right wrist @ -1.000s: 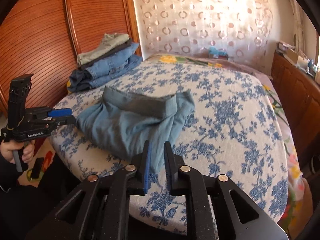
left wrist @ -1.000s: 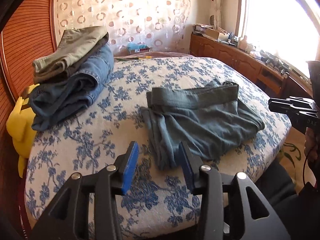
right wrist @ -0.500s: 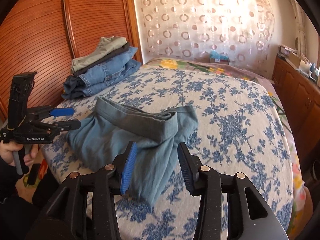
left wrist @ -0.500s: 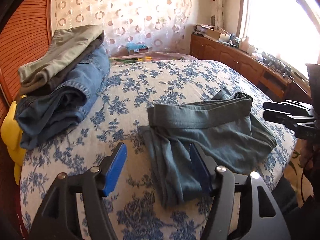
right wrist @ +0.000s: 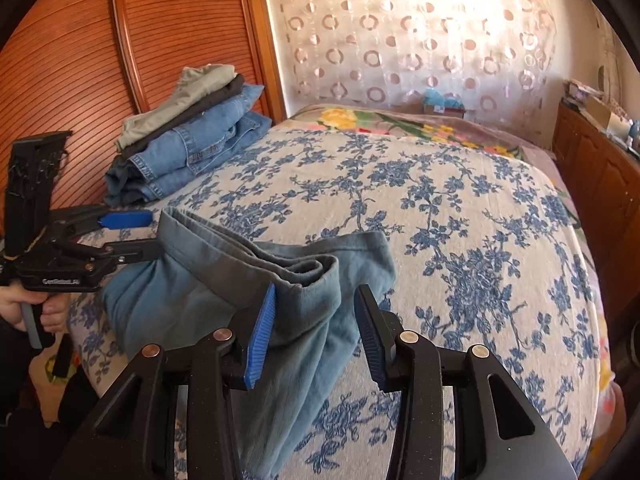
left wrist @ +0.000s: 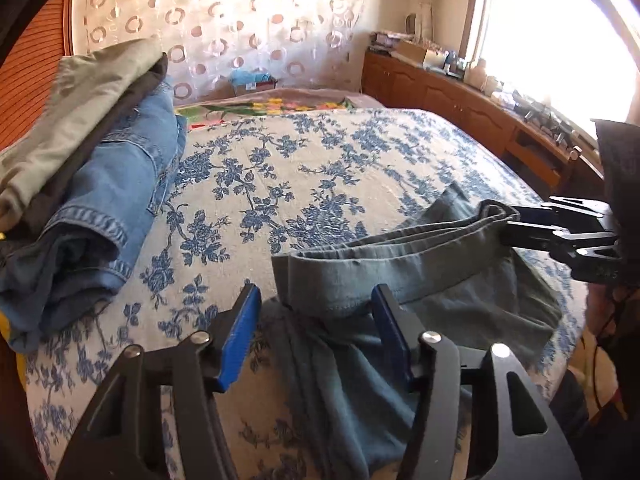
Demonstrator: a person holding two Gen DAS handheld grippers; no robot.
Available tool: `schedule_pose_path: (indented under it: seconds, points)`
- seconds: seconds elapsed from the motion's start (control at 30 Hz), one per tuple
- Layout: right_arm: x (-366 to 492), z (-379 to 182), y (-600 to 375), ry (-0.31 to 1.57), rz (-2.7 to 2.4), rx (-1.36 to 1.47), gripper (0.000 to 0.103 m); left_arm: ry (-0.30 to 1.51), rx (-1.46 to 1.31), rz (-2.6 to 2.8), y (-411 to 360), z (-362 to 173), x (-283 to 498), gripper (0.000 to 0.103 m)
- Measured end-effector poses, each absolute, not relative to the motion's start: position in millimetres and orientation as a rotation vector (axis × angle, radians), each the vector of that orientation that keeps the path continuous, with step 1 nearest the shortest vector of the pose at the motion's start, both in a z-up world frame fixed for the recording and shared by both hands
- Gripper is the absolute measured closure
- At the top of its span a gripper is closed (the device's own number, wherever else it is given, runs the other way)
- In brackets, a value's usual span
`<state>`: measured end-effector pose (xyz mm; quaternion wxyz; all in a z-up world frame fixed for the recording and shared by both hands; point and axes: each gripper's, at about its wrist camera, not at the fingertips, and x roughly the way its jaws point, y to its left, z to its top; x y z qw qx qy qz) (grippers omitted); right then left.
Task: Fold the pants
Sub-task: 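Close both grippers on the folded edge of the grey-blue shorts, then open both grippers and release the shorts edge onto the bundle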
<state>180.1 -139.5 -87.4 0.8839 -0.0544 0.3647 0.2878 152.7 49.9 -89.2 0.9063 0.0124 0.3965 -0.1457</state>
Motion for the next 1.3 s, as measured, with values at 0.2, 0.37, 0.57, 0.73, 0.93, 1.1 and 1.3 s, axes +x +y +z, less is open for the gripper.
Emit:
schedule_pose_path:
  seconds: [0.2,0.37,0.57,0.73,0.93,1.1,1.3]
  points:
    - [188.7,-84.4,-134.0,0.783,0.636,-0.122,0.087,0.833,0.019,-0.326,50.0,-93.5,160.1,0.083]
    - [193.6,-74.6,-125.3,0.75,0.642,-0.144,0.099,0.779,-0.009,-0.326,55.1,-79.2,152.5,0.092]
    - [202.0,-65.6,-122.0,0.68,0.596,-0.119,0.1,0.741,-0.046,-0.291,62.9,-72.4,151.8,0.091]
    - [212.8,-69.2,-117.3,0.694,0.587,-0.106,0.099,0.775,-0.027,-0.256,61.4,-81.2,158.3,0.089]
    - [202.2,-70.6,-126.7,0.709,0.575,-0.11,0.082,0.798,-0.028,-0.244,63.0,-84.4,155.1,0.058]
    - [180.4,-84.4,-137.2,0.747,0.564,-0.154,0.078,0.778,-0.016,-0.26,59.9,-82.5,137.6,0.041]
    - [167.2,-106.8,-148.1,0.809,0.557,-0.132,0.078,0.798,0.012,-0.257,51.7,-92.9,119.0,0.04]
